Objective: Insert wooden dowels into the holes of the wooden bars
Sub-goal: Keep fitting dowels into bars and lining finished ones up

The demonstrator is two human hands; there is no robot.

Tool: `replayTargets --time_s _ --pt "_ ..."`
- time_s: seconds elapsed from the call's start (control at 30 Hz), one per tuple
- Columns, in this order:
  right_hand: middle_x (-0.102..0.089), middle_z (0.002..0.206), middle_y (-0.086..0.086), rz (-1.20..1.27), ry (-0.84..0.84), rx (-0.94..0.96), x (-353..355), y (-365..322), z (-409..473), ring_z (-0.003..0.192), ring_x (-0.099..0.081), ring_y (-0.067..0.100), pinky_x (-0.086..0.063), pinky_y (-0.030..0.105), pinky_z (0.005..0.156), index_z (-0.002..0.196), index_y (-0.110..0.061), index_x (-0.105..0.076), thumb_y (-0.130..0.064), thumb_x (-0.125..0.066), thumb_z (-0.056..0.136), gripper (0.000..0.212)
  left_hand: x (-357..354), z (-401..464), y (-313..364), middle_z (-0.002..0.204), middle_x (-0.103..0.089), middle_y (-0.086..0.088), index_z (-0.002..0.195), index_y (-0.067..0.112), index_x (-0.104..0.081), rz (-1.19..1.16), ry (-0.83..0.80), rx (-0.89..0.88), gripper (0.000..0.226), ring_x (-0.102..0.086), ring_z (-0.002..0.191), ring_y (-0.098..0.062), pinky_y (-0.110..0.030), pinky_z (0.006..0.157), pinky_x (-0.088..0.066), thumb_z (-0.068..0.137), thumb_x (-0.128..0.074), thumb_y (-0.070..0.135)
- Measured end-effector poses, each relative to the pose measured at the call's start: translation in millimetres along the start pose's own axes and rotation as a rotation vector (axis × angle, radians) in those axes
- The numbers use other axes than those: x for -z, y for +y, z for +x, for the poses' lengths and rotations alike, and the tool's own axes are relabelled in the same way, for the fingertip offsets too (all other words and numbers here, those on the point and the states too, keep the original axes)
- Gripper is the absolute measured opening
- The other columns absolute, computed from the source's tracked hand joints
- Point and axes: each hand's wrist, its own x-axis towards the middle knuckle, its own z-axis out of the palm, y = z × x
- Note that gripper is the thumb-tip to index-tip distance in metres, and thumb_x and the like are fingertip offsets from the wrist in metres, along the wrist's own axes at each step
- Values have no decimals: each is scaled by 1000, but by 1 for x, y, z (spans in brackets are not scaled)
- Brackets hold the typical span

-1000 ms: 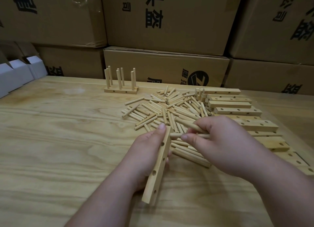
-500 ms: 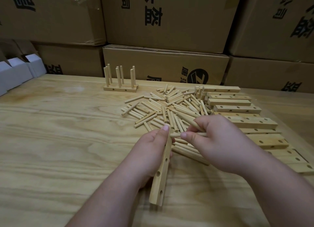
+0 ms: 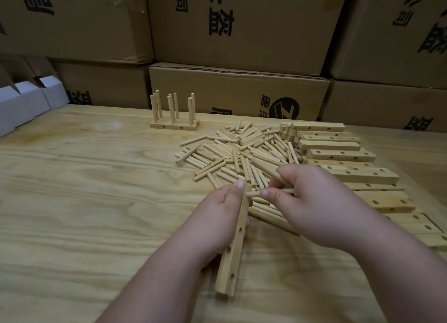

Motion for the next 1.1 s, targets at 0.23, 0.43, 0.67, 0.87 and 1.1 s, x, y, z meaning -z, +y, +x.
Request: replayTargets --time_s 0.23,0.43,0.67,0.87,1.1 --pt "-60 55 -18 9 16 -10 -4 -2 1 50 -53 -4 -33 16 35 76 -30 -60 -47 -66 91 23 -1 0 -1 61 -68 7 83 42 -65 1 24 -10 45 -63 56 -8 -40 66 -51 82 -34 75" --pt "-62 64 -25 62 -8 -37 -4 -1 1 52 -54 -4 -40 24 44 78 -30 -62 -48 -67 90 22 1 -1 1 62 -68 5 84 37 -64 -4 7 -6 47 -62 57 -11 -41 66 -51 84 -34 73" --pt "-65 60 -9 238 46 -81 2 2 2 48 -56 7 -52 32 49 80 -31 -67 -47 -67 90 19 2 -2 5 68 -67 -1 95 35 -75 -259 -37 50 51 -61 54 -13 -29 53 -51 93 -38 71" --pt "-63 65 -12 314 229 -29 11 0 -1 52 -55 0 -48 30 47 90 -36 -60 -64 -48 92 30 1 -4 11 64 -58 -2 78 26 -74 -342 -40 58 48 -51 49 -14 -25 45 -44 102 -44 53" --pt "-59 63 -10 517 51 97 38 -12 -11 50 -48 7 -45 25 47 88 -39 -63 -52 -48 90 20 8 0 17 62 -42 -2 80 14 -59 -791 -12 211 47 -34 51 -13 -23 42 -30 103 -40 50"
